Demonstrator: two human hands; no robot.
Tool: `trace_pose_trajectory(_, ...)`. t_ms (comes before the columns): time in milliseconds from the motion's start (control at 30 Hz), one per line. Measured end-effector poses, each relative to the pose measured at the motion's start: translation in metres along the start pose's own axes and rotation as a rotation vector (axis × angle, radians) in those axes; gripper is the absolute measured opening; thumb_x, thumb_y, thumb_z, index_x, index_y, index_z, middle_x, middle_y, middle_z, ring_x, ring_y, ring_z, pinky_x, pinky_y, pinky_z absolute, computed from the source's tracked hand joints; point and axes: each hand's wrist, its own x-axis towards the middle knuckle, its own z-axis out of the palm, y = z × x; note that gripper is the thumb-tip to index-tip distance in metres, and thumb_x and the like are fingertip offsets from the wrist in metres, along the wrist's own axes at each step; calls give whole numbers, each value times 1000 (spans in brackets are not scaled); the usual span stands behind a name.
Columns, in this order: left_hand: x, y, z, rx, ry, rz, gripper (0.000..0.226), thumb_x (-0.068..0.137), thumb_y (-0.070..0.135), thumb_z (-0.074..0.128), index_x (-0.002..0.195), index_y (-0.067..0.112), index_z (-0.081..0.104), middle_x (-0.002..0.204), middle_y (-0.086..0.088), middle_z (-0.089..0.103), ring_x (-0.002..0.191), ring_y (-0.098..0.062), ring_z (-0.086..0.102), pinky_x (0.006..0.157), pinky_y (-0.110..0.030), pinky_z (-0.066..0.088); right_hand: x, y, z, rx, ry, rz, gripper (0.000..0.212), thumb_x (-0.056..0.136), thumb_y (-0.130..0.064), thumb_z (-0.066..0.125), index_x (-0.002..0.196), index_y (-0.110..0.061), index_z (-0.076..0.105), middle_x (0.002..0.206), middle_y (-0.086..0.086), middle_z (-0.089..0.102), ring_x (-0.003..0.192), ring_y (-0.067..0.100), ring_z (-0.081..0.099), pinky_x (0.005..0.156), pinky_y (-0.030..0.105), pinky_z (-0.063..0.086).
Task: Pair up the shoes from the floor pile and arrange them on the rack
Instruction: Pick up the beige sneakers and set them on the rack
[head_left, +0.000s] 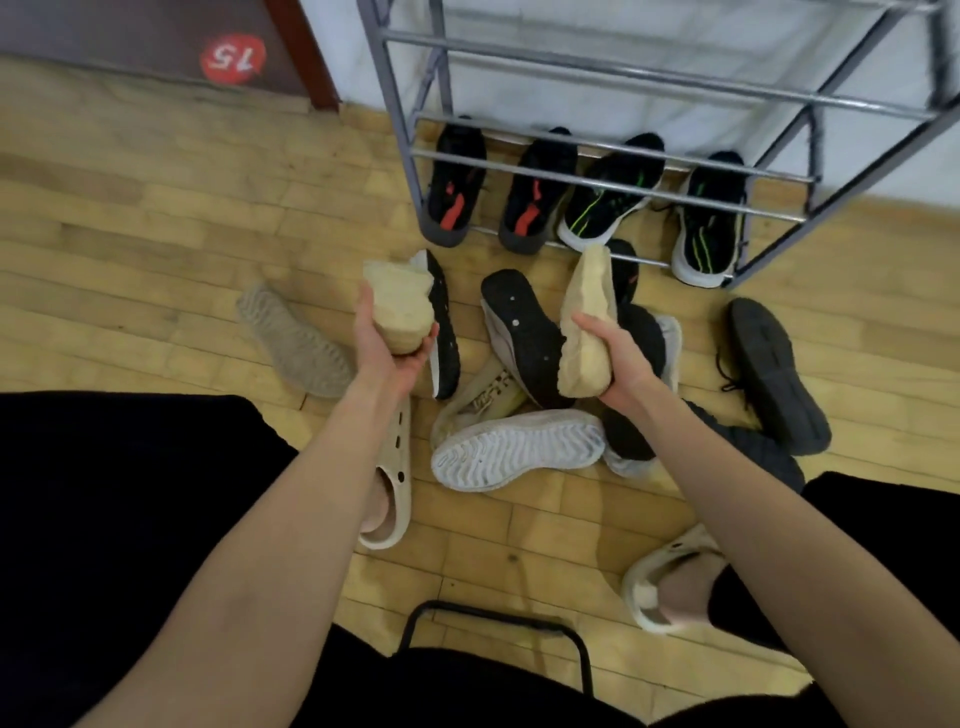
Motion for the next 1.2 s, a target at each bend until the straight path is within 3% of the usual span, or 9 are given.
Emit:
trace_pose_trajectory(100,-17,-15,5,112,-29,-5,75,79,76,48,122,15,60,112,-12,65,88,-26,61,54,-25,51,-11,-8,-14,-42,12,-75,62,85,-27,67,139,-9,41,98,9,55,90,22,55,81,36,47)
trace_pose_trajectory(267,-41,-31,23,416,-114,3,76,80,78,41,131,23,52,124,-7,61,103,-22,57,62,-30,55,-32,-13,-37,-118,73,-147,66,83,-30,65,140,-8,39,110,13,55,99,29,56,87,44,48)
trace_pose_trajectory(367,-50,-39,37,590,-113,68,63,85,60,57,138,30,40,129,-4,54,113,-26,54,79,-48,57,-46,-16,-47,-108,94,-150,73,75,-32,62,139,-4,40,103,13,56,89,26,57,72,37,49)
trace_pose_trajectory(467,-53,-47,52,680,-92,144,55,81,35,71,128,32,42,125,-2,53,112,-27,54,88,-58,52,-50,-20,-57,-254,169,-221,83,71,-34,62,146,-18,30,129,11,51,113,30,53,91,44,49)
trace_pose_trajectory(600,-50,-60,70,775,-118,315,46,68,22,80,103,28,51,109,1,62,103,-22,61,90,-49,52,-51,-21,-68,-770,493,-422,97,70,-41,73,149,-38,16,143,15,33,130,36,33,104,46,36)
trace_pose_trajectory(700,-43,-69,77,1011,-79,492,54,62,30,84,102,29,47,122,0,50,102,-15,57,89,-35,50,-55,-25,-73,-958,684,-486,103,64,-48,77,148,-34,19,143,21,25,132,42,25,109,50,27)
trace_pose_trajectory(767,-37,-74,81,1216,-37,616,62,61,35,85,104,29,40,122,1,37,103,-14,50,91,-33,45,-56,-31,-76,-998,748,-509,102,63,-48,78,147,-31,22,143,22,27,131,41,27,110,51,26)
trace_pose_trajectory(933,-21,-80,97,1531,-65,845,68,63,36,84,111,19,39,129,-8,35,119,-29,40,100,-39,37,-49,-45,-87,-968,795,-544,98,62,-43,80,144,-27,27,135,17,36,125,37,33,106,48,28)
trace_pose_trajectory(1200,15,-88,146,1675,-141,990,69,66,34,83,118,15,43,130,-11,35,120,-32,35,96,-33,32,-13,-70,-101,-968,802,-552,84,65,-41,75,136,-21,34,133,16,42,124,37,36,105,46,29)
